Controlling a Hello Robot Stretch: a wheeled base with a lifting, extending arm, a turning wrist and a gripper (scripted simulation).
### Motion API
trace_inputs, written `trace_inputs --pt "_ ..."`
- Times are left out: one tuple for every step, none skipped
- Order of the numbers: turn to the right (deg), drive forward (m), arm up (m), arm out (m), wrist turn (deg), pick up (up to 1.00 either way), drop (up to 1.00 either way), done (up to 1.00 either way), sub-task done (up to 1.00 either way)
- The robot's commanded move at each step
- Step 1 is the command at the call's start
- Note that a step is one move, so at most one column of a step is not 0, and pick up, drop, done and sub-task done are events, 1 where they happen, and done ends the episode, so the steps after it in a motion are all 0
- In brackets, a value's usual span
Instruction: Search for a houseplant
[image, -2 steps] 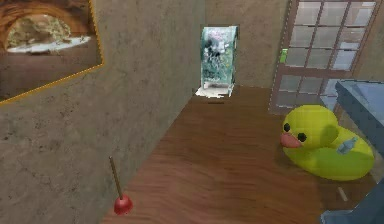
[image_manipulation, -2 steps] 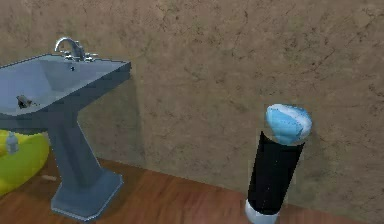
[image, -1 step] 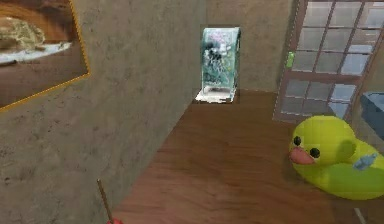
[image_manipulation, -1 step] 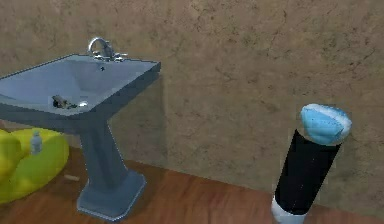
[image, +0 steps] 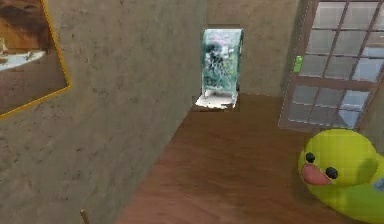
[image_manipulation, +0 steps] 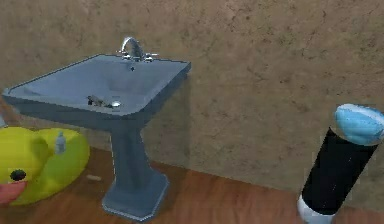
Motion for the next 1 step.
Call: trace_inputs --pt "18.0 0.00 0.00 0.00 0.0 0.00 0.00 0.00 0.00"
